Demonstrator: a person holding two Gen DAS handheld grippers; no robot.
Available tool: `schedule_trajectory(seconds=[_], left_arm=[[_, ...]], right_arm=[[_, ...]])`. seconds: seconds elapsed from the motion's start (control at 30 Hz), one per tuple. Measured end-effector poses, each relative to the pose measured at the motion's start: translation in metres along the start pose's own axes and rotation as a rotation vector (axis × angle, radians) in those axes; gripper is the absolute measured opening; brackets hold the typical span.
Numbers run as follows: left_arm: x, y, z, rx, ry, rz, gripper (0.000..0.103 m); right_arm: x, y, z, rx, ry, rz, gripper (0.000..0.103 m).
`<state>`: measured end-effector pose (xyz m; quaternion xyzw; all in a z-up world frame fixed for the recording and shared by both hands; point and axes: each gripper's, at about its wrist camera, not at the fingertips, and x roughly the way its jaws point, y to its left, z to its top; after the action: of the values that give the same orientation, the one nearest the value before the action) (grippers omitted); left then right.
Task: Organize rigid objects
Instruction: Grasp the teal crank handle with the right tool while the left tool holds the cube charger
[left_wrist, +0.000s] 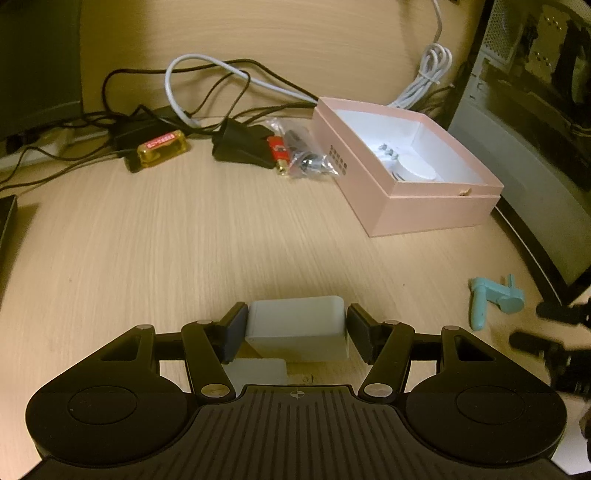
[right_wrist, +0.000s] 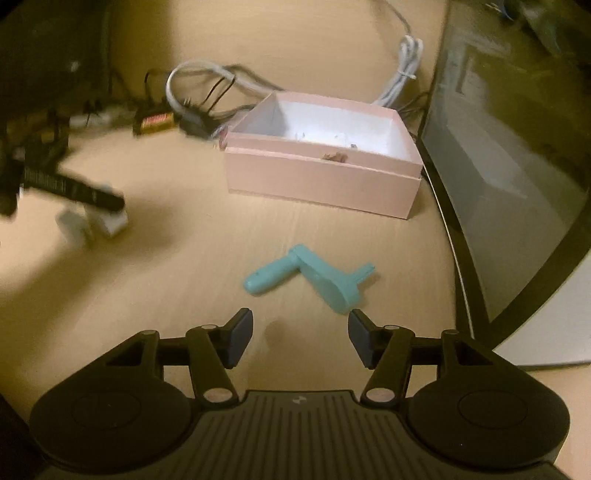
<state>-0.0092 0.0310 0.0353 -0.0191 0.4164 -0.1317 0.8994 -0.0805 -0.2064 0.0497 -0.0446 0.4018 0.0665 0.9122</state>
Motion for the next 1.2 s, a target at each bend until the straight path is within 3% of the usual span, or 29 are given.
schedule_trajectory(seconds=[0.07, 0.2, 0.27, 0.47, 0.57, 0.7, 1.2], left_arm=[[0.000, -0.002, 0.000, 0.007, 0.001, 0.007, 0.064], [0.001, -0.003, 0.000, 0.016, 0.004, 0.012, 0.064], [0.001, -0.003, 0.000, 0.018, 0.003, 0.013, 0.064], [0.000, -0.005, -0.001, 0.021, -0.004, 0.019, 0.064], [0.000, -0.007, -0.003, 0.024, -0.011, 0.022, 0.064], [-0.001, -0.010, -0.004, 0.041, -0.017, 0.028, 0.064], [-0.002, -0.011, -0.006, 0.046, -0.038, 0.028, 0.064]], right_arm=[[0.003, -0.006, 0.006, 0.080, -0.013, -0.006, 0.069], [0.024, -0.032, 0.019, 0.358, 0.048, 0.014, 0.069], [0.032, -0.038, 0.020, 0.431, 0.056, 0.023, 0.069], [0.053, -0.027, 0.031, 0.414, 0.075, -0.047, 0.077], [0.064, -0.008, 0.039, 0.343, 0.067, -0.063, 0.079], [0.077, 0.019, 0.042, 0.196, 0.043, -0.145, 0.079], [0.054, -0.002, 0.039, 0.148, -0.016, -0.026, 0.062]])
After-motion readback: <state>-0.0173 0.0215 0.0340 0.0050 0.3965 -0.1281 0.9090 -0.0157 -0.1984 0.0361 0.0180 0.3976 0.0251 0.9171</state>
